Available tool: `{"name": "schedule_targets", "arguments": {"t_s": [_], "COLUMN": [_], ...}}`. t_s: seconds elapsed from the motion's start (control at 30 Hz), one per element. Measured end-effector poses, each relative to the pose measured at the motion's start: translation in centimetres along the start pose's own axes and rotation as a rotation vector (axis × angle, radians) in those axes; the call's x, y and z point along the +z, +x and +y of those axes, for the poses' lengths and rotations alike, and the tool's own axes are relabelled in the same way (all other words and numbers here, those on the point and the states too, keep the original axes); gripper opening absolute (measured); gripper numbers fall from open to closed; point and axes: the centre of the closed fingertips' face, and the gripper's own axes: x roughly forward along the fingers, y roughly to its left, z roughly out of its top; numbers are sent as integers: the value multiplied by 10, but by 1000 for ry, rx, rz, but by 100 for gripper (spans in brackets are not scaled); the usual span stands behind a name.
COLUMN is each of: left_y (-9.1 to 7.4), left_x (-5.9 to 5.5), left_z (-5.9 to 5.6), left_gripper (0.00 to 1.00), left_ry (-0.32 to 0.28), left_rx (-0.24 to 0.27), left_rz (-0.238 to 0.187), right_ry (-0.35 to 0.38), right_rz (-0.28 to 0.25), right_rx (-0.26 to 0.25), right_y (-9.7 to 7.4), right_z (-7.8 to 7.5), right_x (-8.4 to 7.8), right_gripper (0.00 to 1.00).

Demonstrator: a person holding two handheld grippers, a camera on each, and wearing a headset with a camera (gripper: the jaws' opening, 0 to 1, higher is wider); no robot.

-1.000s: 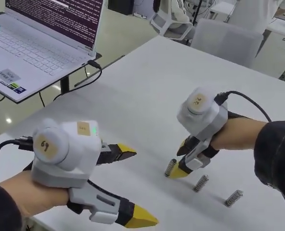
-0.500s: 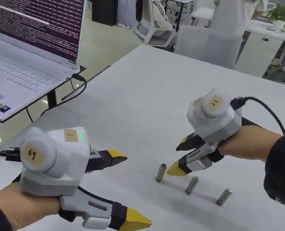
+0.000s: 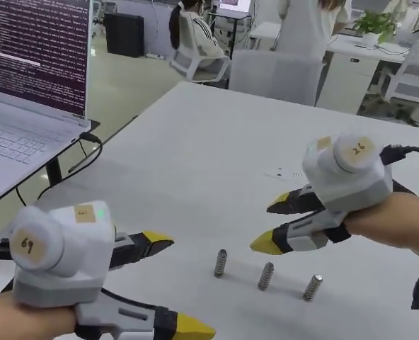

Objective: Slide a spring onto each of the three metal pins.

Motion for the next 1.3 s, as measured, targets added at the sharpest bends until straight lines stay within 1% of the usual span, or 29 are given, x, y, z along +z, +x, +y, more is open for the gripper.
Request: {"name": "schedule_targets", "arguments": {"t_s": [0.17,0.37,0.5,0.6,0.7,0.77,0.87,0.93,1.0,1.2,1.3], "left_y": [0,2,2,2,2,1,0,0,0,-1,-2], "left_x": [4,10,13,15,15,15,15,15,15,13,13], "left_z": [-1,-3,-3,-4,-4,-5,-4,-4,-4,-6,-7], "left_gripper": [81,81,81,82,82,82,82,82,82,82,82], "left_ry": [2,9,9,9,8,6,0,-3,-5,-10,-14], "left_rx": [4,3,5,7,6,8,12,15,16,18,20], "left_rz": [-2,-7,-10,-15,-16,-18,-24,-25,-27,-26,-30], "right_ry": [35,76,100,126,145,158,182,208,216,278,312], "right_rz": [-73,-147,-171,-191,-210,-224,-236,-235,-234,-237,-248], "right_rx": [-64,-139,-174,-198,-223,-236,-257,-259,-270,-296,-298], "right_y": [-24,-50,-63,-72,-81,-86,-91,-93,-95,-95,-95], "right_z": [-1,3,2,4,7,10,15,21,25,35,42], "right_x": [0,-6,-15,-21,-29,-33,-44,-51,-59,-84,-93], "right_gripper": [44,47,48,49,50,51,55,57,57,63,65]}}
